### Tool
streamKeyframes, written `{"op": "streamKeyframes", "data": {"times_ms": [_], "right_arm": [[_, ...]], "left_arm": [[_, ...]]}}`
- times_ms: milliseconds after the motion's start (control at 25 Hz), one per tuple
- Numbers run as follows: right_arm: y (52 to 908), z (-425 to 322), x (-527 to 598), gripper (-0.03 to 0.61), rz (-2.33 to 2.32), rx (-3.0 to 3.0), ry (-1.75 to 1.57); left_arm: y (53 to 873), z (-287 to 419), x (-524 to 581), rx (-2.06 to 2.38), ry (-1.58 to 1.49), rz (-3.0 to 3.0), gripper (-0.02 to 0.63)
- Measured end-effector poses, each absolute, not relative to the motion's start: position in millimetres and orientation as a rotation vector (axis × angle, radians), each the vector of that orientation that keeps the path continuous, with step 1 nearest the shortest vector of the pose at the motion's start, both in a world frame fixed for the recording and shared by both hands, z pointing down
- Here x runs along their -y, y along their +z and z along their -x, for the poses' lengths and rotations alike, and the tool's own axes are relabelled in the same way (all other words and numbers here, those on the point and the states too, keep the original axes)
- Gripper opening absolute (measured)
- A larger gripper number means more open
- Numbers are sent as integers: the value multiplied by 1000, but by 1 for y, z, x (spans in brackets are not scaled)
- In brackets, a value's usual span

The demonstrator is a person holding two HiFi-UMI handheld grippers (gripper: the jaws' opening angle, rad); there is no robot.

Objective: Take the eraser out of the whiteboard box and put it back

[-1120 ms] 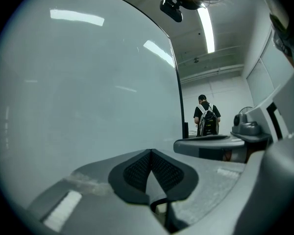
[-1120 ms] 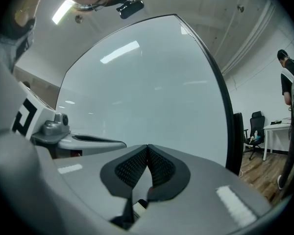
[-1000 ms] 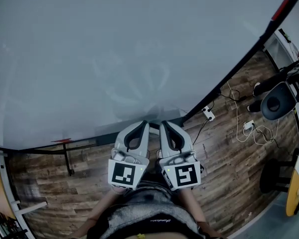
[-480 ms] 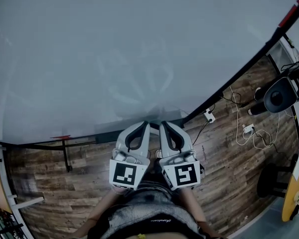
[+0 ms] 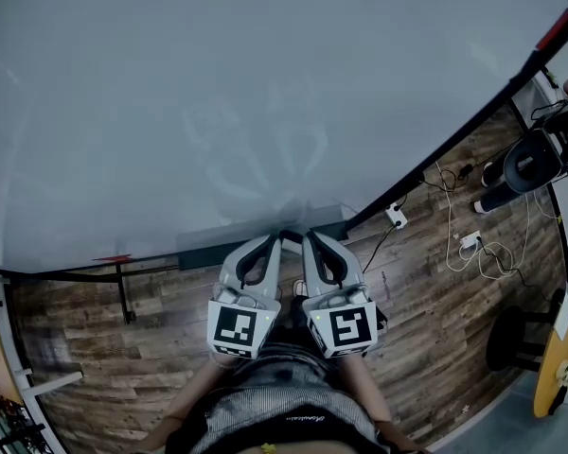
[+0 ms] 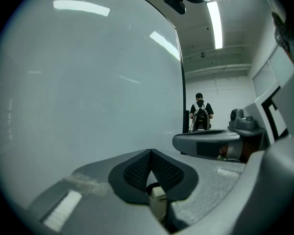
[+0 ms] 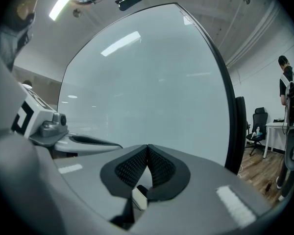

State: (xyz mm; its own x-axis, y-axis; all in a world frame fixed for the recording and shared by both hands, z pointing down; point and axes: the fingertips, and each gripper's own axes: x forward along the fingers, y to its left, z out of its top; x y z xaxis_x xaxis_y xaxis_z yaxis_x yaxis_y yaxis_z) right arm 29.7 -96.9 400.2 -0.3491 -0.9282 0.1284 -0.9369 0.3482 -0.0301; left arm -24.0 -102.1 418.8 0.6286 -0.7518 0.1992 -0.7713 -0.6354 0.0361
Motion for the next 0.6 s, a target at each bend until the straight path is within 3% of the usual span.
{"op": "streamKeyframes", "data": {"times_ms": [600], "right_arm": [[424,-12,82,3,-1783,2410,230]], "left_arm": [[435,48,81,1151,271,-2776,0]]}}
